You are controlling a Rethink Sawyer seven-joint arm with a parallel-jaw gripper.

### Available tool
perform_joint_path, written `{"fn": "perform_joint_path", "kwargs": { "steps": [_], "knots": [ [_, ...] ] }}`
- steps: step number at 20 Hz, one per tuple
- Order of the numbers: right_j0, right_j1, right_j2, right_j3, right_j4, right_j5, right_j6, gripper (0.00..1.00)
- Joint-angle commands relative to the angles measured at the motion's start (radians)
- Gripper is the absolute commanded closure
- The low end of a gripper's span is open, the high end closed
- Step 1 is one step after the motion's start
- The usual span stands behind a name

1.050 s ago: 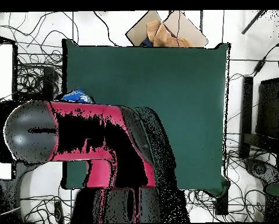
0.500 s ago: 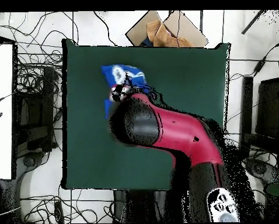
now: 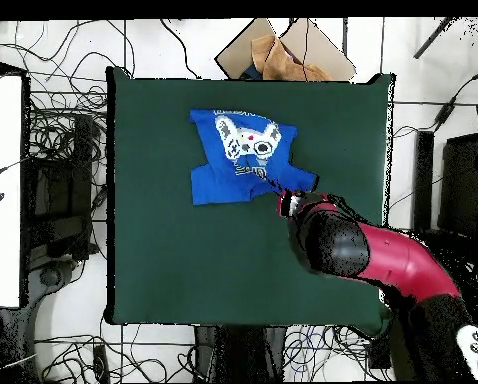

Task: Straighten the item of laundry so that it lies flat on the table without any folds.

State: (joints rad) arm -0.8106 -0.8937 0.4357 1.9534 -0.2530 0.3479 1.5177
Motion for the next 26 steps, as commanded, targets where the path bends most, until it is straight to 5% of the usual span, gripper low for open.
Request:
{"fn": "perform_joint_path", "kwargs": {
  "steps": [1, 13, 18, 26],
  "knots": [
    [-0.034, 0.036, 0.174, 0.124, -0.126, 0.113, -0.211, 1.0],
    [0.062, 0.078, 0.016, 0.301, -0.166, -0.123, 0.102, 1.0],
    [0.007, 0.025, 0.015, 0.339, -0.161, -0.081, 0.041, 1.0],
    [-0.146, 0.002, -0.008, 0.356, -0.27, -0.035, -0.067, 1.0]
  ]
}}
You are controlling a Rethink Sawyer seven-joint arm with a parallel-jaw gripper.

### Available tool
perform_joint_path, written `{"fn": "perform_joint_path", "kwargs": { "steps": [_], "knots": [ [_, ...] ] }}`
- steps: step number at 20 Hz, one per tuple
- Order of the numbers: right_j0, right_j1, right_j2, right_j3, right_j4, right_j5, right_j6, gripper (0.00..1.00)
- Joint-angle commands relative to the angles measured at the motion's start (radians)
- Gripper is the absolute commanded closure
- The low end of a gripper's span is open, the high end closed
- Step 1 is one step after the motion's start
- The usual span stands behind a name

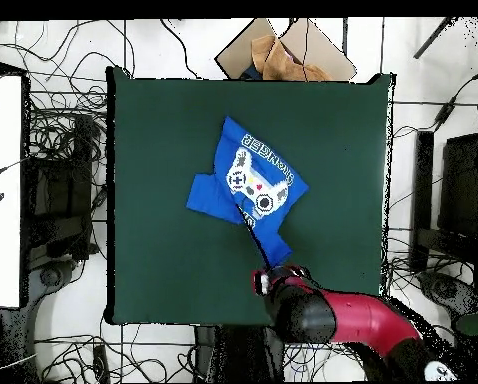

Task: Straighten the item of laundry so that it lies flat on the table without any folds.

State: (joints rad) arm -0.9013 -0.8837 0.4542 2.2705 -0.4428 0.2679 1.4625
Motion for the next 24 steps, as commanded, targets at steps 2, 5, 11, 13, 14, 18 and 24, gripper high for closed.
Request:
{"fn": "perform_joint_path", "kwargs": {
  "steps": [2, 5, 11, 13, 14, 18, 24],
  "knots": [
    [-0.082, -0.016, -0.023, 0.046, -0.096, 0.066, -0.022, 1.0],
    [-0.114, 0.019, -0.064, 0.09, -0.095, 0.092, 0.03, 1.0],
    [-0.029, 0.231, -0.194, 0.115, -0.067, 0.095, 0.164, 1.0],
    [0.0, 0.271, -0.199, 0.115, -0.036, 0.119, 0.163, 1.0],
    [0.016, 0.289, -0.2, 0.119, -0.016, 0.126, 0.171, 1.0],
    [0.096, 0.352, -0.218, 0.153, 0.093, 0.147, 0.242, 1.0],
    [0.143, 0.444, -0.209, 0.193, 0.338, 0.166, 0.33, 1.0]
  ]
}}
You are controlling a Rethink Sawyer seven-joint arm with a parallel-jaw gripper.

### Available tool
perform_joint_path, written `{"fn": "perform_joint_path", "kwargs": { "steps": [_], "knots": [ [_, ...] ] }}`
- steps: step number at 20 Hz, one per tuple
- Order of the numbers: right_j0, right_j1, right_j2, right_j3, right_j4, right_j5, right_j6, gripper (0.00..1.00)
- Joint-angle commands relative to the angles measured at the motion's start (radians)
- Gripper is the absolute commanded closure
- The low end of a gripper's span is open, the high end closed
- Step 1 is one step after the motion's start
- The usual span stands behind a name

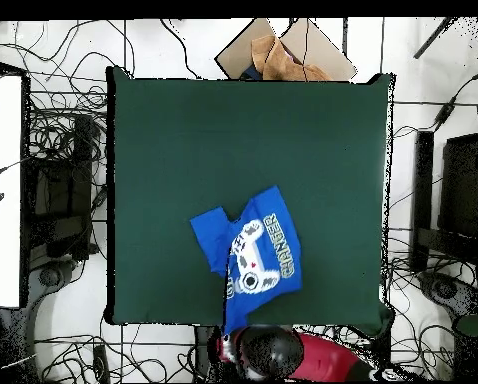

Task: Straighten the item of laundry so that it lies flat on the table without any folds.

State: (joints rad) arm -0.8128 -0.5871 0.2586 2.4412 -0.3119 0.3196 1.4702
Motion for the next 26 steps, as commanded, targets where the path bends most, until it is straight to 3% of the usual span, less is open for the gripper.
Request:
{"fn": "perform_joint_path", "kwargs": {
  "steps": [1, 2, 3, 5, 8, 12, 15, 19, 21, 26],
  "knots": [
    [0.058, 0.181, -0.01, -0.007, 0.221, 0.104, 0.305, 1.0],
    [0.052, 0.188, 0.005, -0.02, 0.222, 0.084, 0.275, 1.0],
    [0.047, 0.188, 0.013, -0.032, 0.234, 0.071, 0.219, 0.0],
    [0.032, 0.172, 0.041, -0.041, 0.232, 0.041, 0.212, 0.0],
    [0.04, 0.052, 0.099, -0.052, 0.236, -0.035, 0.208, 0.0],
    [0.099, -0.144, 0.114, -0.023, 0.129, -0.46, 0.264, 0.0],
    [0.19, -0.274, 0.069, -0.013, 0.155, -0.544, 0.286, 0.0],
    [0.275, -0.397, 0.025, 0.012, 0.245, -0.511, 0.303, 0.0],
    [0.275, -0.427, 0.057, 0.021, 0.281, -0.454, 0.303, 0.0],
    [0.309, -0.518, 0.113, 0.011, 0.413, -0.157, 0.264, 0.0]
  ]
}}
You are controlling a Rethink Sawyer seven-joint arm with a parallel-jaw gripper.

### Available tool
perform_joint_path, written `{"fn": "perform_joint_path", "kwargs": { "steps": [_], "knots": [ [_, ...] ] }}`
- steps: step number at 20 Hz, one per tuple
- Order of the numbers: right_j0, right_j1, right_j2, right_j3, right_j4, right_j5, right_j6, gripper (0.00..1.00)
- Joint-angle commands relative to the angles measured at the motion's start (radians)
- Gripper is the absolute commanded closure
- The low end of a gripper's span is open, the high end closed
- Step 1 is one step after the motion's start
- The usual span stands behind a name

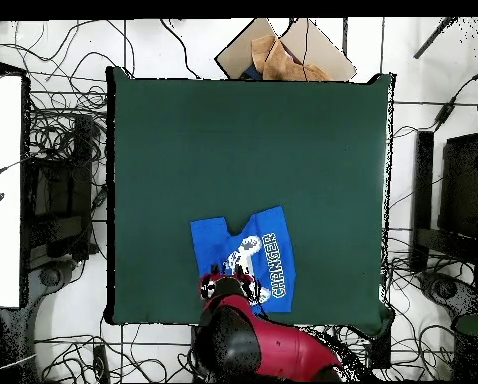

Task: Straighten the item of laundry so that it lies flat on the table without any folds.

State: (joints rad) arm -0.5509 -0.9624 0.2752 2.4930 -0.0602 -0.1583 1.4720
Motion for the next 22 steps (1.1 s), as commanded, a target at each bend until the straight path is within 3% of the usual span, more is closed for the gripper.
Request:
{"fn": "perform_joint_path", "kwargs": {
  "steps": [1, 4, 7, 14, 18, 20, 22],
  "knots": [
    [0.049, -0.166, 0.106, -0.042, 0.177, 0.346, 0.258, 0.0],
    [0.131, -0.202, 0.011, -0.081, 0.193, 0.397, 0.24, 0.0],
    [0.183, -0.162, -0.046, -0.099, 0.195, 0.335, 0.259, 0.0],
    [0.289, 0.074, -0.168, -0.111, 0.172, -0.081, 0.317, 0.0],
    [0.349, 0.121, -0.233, -0.095, 0.191, -0.283, 0.33, 0.0],
    [0.337, 0.138, -0.221, -0.101, 0.191, -0.302, 0.315, 0.0],
    [0.32, 0.115, -0.198, -0.122, 0.207, -0.221, 0.267, 0.0]
  ]
}}
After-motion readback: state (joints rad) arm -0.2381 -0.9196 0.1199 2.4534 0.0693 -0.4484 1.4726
